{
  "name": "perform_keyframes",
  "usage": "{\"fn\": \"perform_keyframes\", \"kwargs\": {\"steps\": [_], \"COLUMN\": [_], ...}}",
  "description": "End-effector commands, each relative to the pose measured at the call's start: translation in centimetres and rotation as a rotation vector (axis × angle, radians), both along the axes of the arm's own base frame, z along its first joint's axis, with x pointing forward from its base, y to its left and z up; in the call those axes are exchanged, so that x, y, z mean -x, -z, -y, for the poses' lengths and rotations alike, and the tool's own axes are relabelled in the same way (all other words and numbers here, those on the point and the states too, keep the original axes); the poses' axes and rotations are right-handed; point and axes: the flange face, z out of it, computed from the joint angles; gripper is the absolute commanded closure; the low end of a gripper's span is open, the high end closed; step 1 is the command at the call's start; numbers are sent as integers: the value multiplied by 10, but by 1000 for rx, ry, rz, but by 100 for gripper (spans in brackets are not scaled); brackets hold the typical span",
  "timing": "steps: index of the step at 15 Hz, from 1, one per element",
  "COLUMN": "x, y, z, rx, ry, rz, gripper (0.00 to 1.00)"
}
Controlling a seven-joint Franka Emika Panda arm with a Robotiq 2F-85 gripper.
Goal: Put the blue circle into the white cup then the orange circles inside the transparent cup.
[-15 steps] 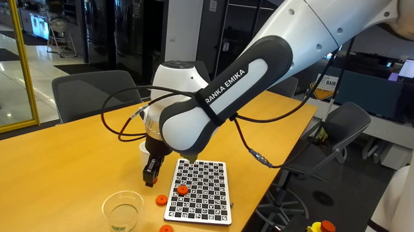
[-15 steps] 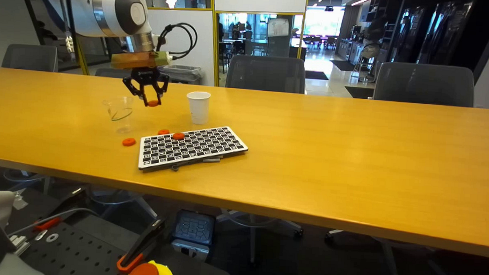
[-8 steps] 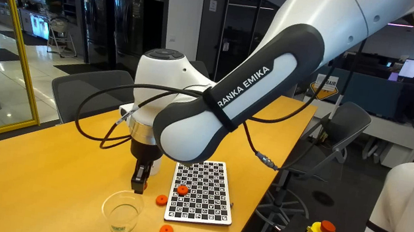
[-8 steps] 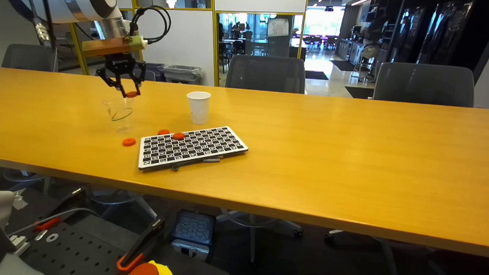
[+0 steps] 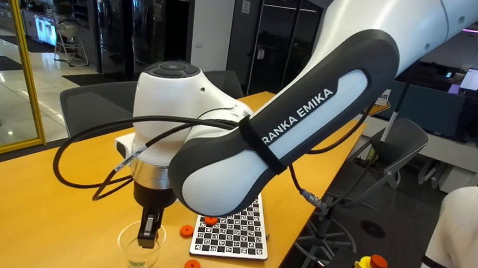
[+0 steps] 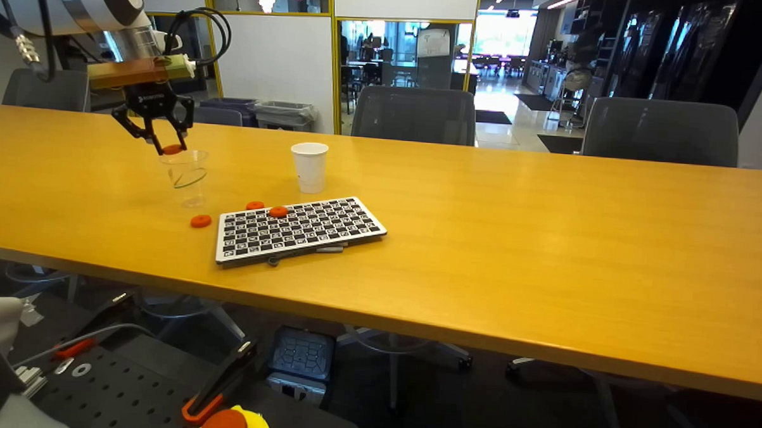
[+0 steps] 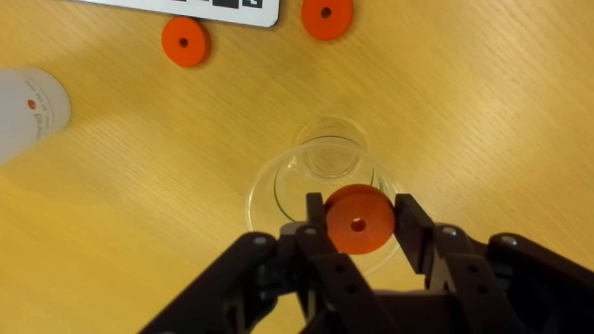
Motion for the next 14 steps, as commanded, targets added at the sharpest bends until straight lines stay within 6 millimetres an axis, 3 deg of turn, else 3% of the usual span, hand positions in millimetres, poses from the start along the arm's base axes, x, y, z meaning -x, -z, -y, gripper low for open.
{"fn": "perform_keyframes", "kwargs": {"steps": [1,11,13,14], "x": [4,-16,-18,-18], "y": [-10,-11,-12,-12], "z": [-2,7,8,8], "rx": [5,-8,-12,-17], "ry": [-4,16,24,23], "rz": [8,9,7,9], "gripper": [75,77,33,31]}}
